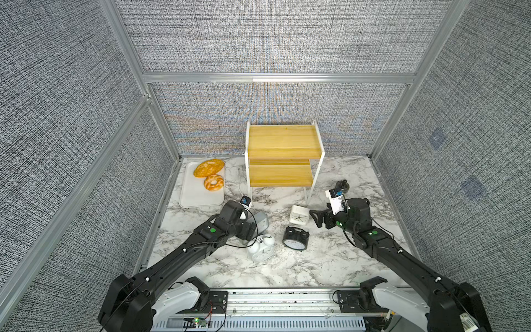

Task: Place the alarm clocks on the shelf by style
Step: Pick up the alarm from the center of the board.

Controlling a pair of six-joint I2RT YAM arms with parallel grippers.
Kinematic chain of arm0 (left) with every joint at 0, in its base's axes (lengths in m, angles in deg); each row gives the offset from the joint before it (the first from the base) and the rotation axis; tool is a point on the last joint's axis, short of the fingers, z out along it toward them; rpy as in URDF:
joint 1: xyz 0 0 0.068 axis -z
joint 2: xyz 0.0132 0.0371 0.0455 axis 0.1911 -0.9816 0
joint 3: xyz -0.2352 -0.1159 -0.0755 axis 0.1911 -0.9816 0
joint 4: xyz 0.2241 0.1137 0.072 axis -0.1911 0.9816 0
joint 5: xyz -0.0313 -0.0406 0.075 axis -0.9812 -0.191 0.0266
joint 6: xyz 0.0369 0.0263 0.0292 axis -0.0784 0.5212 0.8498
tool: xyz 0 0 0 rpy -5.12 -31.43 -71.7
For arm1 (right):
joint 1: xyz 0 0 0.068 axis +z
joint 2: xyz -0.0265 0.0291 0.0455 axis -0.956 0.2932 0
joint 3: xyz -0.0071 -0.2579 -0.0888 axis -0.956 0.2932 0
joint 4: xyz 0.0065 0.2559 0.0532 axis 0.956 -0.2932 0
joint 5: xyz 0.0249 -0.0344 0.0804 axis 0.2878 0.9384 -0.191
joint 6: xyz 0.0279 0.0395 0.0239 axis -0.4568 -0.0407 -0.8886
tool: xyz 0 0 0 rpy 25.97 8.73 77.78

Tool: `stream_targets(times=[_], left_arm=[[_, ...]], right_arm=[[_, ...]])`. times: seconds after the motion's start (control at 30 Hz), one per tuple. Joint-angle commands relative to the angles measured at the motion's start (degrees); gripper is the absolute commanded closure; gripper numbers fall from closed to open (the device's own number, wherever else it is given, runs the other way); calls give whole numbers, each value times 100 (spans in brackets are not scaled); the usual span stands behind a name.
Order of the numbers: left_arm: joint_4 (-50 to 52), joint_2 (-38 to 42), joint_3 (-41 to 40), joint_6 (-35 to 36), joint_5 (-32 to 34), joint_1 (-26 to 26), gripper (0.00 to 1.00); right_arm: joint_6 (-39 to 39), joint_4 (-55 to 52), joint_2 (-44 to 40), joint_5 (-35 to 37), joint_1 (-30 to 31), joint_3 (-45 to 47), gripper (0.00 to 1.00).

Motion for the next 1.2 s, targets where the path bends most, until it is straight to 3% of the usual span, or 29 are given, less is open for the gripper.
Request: stream_targets(times=[0.0, 0.47, 0.7, 0.97, 1.17], left_arm=[[-3, -151, 124, -21, -108, -60, 11], [926, -1264, 899, -7, -145, -83, 30], [918, -1149, 875, 21, -171, -83, 33], [981, -957, 929, 52, -267, -76, 53], [1023, -979, 976, 57, -263, -82, 59]], right_arm=[[25, -22, 6, 57, 3, -19, 1], [20, -16, 111, 143, 12, -40, 1], [28, -6, 137, 169, 12, -36, 1], [38, 24, 228, 136, 12, -65, 1], [44, 21, 248, 112, 28, -64, 1]])
